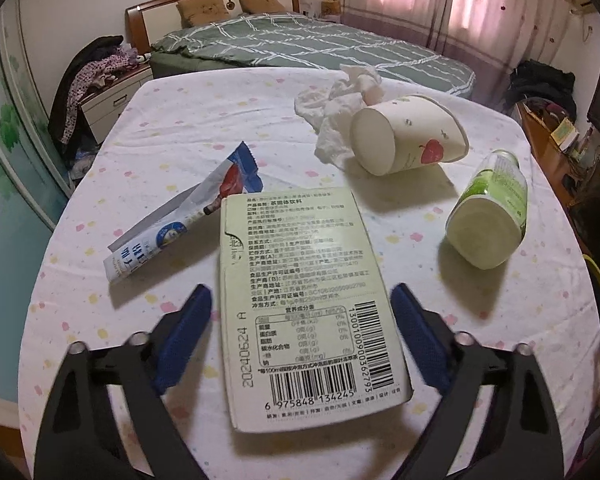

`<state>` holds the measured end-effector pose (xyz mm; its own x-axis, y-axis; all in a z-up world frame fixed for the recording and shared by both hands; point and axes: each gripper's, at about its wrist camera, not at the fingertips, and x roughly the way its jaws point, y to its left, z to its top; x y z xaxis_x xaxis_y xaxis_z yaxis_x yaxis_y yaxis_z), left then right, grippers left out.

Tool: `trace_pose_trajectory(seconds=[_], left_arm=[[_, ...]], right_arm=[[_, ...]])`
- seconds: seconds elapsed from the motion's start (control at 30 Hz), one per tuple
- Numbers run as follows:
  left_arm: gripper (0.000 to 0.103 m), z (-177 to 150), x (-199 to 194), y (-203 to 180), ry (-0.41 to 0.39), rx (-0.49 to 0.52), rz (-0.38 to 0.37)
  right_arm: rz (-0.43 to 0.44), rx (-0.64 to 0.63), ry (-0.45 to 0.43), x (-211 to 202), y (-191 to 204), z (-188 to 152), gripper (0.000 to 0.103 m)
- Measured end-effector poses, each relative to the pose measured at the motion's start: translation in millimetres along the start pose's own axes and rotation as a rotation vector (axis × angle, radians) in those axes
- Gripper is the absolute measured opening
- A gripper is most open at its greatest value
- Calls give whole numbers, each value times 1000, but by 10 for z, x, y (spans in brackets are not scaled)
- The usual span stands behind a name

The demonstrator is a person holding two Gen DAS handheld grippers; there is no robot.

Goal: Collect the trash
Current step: 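Grasp the white-and-green cardboard box with the left tool, then carry the cardboard box over the bin and open the left tool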

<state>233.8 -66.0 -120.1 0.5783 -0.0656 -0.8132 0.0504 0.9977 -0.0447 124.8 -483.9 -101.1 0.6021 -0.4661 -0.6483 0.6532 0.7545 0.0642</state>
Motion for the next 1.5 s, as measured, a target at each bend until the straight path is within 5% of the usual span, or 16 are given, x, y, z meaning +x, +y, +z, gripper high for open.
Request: trace_pose_trajectory(seconds=[0.37,0.97,1.17,1.5], left_arm=[[74,23,-84,-25,-14,18,-35],[73,-160,-958,-542,-125,135,-156],[73,-134,-1155,-958,-150,218,-232],[73,25,-1033,-2214,-127,403,-393]], right_arm=[[-2,8,-5,3,-12,-5,97],[50,-58,1,-237,-153,-127,97],[53,-27,-20,-372,-419,-56,97],[41,-14,-31,-537,-835,-97,97]])
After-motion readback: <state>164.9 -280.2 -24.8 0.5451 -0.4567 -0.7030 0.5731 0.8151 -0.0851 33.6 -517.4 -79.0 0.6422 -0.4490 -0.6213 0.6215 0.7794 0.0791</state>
